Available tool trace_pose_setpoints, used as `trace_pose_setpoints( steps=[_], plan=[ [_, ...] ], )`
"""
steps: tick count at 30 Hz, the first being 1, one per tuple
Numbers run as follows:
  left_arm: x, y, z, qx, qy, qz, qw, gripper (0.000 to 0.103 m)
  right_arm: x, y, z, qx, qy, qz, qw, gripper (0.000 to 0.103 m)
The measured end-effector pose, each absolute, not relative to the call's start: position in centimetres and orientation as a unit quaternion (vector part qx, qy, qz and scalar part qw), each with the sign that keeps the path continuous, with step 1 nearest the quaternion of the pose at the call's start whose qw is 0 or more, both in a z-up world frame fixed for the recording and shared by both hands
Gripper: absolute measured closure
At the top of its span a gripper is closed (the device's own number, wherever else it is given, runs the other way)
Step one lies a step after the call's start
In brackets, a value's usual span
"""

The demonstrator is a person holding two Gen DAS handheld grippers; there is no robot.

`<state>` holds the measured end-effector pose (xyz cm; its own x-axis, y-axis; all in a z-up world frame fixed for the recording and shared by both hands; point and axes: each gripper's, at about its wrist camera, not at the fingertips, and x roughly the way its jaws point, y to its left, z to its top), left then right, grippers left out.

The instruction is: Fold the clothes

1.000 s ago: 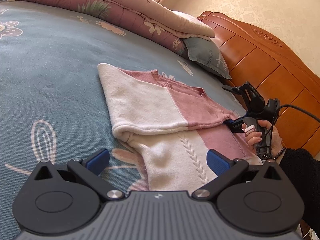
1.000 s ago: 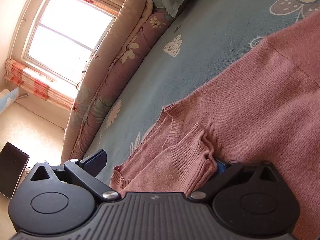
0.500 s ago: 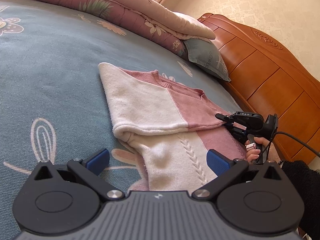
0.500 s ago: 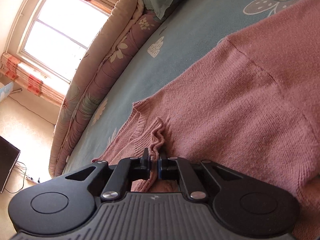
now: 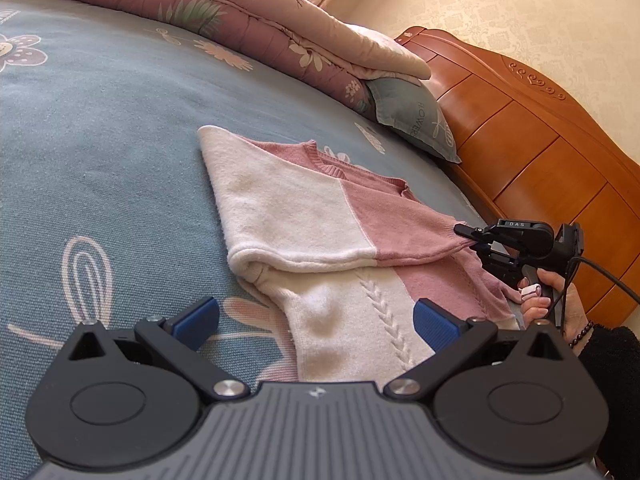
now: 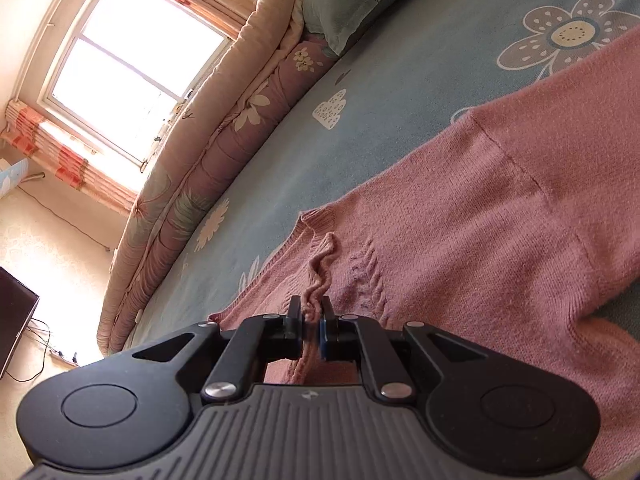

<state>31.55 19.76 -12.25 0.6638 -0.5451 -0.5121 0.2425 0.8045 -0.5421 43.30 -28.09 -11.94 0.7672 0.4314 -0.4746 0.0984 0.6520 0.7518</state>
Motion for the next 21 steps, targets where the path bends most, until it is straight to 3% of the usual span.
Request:
trace_pose_setpoints(
  steps=[9, 11, 13, 18, 21],
  plan=[
    [31.7, 19.7, -12.2, -0.213, 0.346, -0.220, 0.887, 0.001, 43.0, -28.0, -11.8, 0.339, 0.356, 0.031, 0.870, 0.088],
    [31.5, 19.5, -11.9, -0.202, 0.343, -0.214, 0.892, 0.001, 42.3, -27.7, -10.8, 0.306, 0.342, 0.009, 0.889, 0.076],
    [31.4, 19.4, -11.6, -0.192, 0.338, -0.213, 0.896, 0.001, 42.0, -26.8, -9.5, 0.268, 0.330, 0.012, 0.905, 0.055],
    [30.4, 18.8, -10.4, -0.175, 0.302, -0.240, 0.906, 0.001, 42.9, -21.8, -7.4, 0.144, 0.340, 0.056, 0.928, 0.029],
    [30.1, 18.1, -10.2, -0.165, 0.297, -0.263, 0.903, 0.001, 43.6, -19.8, -8.3, 0.122, 0.362, 0.081, 0.921, 0.021]
  ],
)
